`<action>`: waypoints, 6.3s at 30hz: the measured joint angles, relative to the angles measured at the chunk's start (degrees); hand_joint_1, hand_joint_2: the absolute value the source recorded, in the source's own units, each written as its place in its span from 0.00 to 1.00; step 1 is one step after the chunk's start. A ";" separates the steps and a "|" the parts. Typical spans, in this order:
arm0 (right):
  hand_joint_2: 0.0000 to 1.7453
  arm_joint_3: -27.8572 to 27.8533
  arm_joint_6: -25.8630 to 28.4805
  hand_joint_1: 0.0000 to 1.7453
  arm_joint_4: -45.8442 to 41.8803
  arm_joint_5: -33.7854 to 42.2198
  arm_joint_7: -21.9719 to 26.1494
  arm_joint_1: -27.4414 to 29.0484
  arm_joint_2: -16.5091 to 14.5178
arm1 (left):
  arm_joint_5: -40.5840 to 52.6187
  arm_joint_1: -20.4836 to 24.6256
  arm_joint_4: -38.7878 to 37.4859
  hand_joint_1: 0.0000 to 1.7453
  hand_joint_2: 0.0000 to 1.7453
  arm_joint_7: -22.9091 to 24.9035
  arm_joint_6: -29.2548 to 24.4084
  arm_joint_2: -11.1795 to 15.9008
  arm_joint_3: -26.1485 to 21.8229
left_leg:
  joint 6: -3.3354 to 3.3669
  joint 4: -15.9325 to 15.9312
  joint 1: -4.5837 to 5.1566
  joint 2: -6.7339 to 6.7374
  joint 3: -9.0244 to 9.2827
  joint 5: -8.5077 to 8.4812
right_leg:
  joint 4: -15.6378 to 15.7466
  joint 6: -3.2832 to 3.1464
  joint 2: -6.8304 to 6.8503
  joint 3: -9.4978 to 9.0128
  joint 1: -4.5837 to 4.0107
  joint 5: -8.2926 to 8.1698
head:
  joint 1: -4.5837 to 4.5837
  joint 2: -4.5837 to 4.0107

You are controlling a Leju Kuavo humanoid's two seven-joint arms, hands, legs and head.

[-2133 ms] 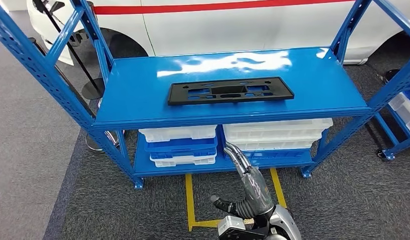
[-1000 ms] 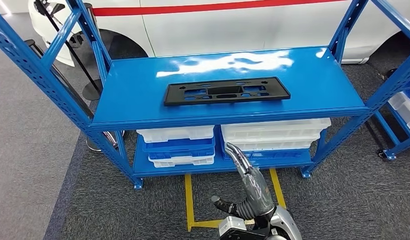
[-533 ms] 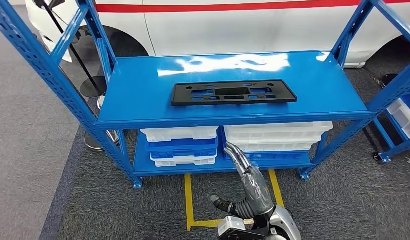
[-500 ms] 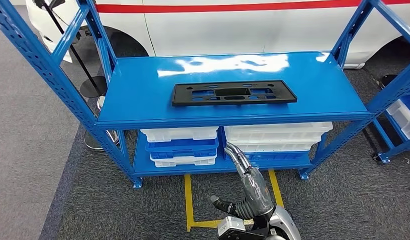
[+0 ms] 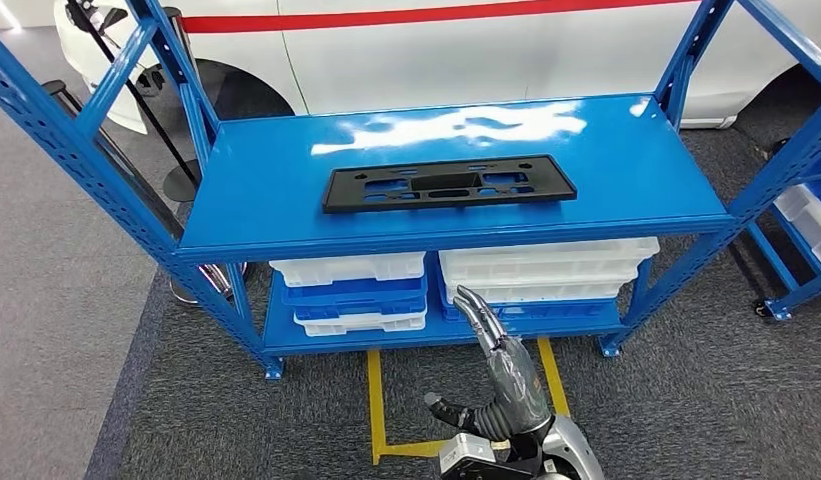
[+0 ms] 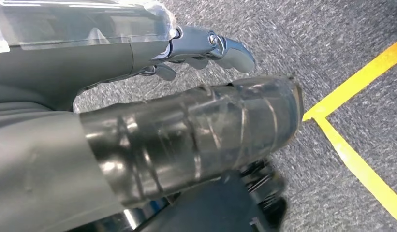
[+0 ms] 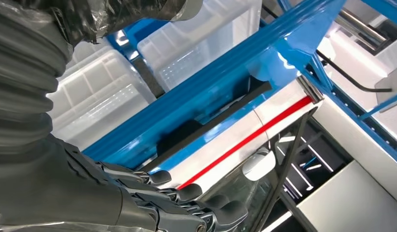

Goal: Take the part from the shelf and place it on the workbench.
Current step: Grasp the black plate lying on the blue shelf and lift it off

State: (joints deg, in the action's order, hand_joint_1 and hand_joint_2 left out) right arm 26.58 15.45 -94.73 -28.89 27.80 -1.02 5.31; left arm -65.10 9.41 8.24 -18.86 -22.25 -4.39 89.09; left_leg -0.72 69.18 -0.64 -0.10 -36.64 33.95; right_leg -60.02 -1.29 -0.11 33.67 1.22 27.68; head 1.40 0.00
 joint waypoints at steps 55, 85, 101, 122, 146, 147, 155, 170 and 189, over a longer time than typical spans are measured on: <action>1.00 -0.51 -0.10 0.00 0.20 0.07 0.35 0.12 -0.48 | 1.01 0.32 -0.02 0.00 0.00 1.72 -1.49 -0.13 0.02 | 1.90 -10.35 0.63 -0.03 5.09 -5.55 | -1.01 1.60 -0.03 0.81 -0.37 0.08 | 0.08 0.00; 1.00 -0.56 1.98 0.00 -0.56 -6.27 -2.17 0.95 -0.01 | 0.04 0.00 -0.02 0.00 0.00 1.73 -2.13 -0.42 0.02 | 2.54 -11.01 0.85 0.06 4.88 -6.50 | -0.59 1.75 0.03 0.29 -0.44 -0.24 | 0.06 0.00; 1.00 -0.56 1.66 0.00 -1.05 -6.00 -2.54 1.01 0.16 | -0.03 -0.02 0.00 0.00 0.00 1.73 -2.13 -0.55 0.02 | -1.62 -11.52 -1.22 -0.21 5.47 -6.14 | -0.18 0.39 -0.11 0.29 -0.31 -0.15 | -0.07 0.00; 1.00 -0.55 1.67 0.00 -1.46 -5.85 -2.46 0.98 0.53 | 0.25 0.02 0.00 0.00 0.00 1.86 -2.01 -0.59 0.02 | -0.31 -11.48 -0.48 -0.28 5.45 -6.05 | 0.36 1.37 -0.18 0.19 0.10 -0.51 | -0.09 0.00; 1.00 -0.55 1.38 0.00 -1.46 -5.70 -0.99 0.58 0.93 | 0.73 0.24 0.00 0.00 0.00 0.54 -0.23 -0.56 0.02 | -0.30 -11.48 -0.48 -0.28 5.44 -6.05 | 0.36 1.37 -0.18 0.19 0.10 -0.51 | -0.09 0.00; 1.00 -0.55 1.36 0.00 -1.46 -5.62 -0.91 0.56 0.96 | 0.78 0.24 0.00 0.00 0.00 0.05 0.39 -0.55 0.02 | -0.30 -11.48 -0.48 -0.28 5.44 -6.05 | 0.36 1.37 -0.18 0.19 0.10 -0.51 | -0.09 0.00; 1.00 -0.51 1.32 0.00 -1.46 -5.12 -0.46 0.47 0.97 | 1.05 0.26 -0.01 0.00 0.00 0.00 1.25 -0.51 0.02 | -0.30 -11.48 -0.48 -0.28 5.44 -6.05 | 0.36 1.37 -0.18 0.19 0.10 -0.51 | -0.09 0.00; 1.00 -0.46 2.80 0.00 -3.28 -4.41 2.13 0.74 1.11 | 1.68 0.31 -0.02 0.00 0.00 0.46 1.42 -0.30 0.02 | 2.94 -17.16 -0.86 0.22 8.46 -8.89 | -4.70 2.43 -0.03 2.02 0.37 3.26 | 0.07 0.00; 1.00 -0.55 2.92 0.00 -3.19 -4.11 2.02 1.50 1.16 | 1.85 -0.07 -0.09 0.00 0.00 0.22 2.24 -0.03 0.01 | 0.62 6.19 -0.95 -0.02 -2.28 1.78 | -2.81 0.62 -0.48 1.44 -0.01 1.31 | -0.05 0.00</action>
State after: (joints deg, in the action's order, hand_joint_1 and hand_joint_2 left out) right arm 26.03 18.37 -97.92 -33.01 29.82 0.48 6.47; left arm -63.25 9.34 8.15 -18.64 -20.01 -4.43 89.09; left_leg -0.09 75.37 -1.59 -0.12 -38.92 35.73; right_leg -62.83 -0.68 -0.59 35.10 1.21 28.99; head 1.36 0.00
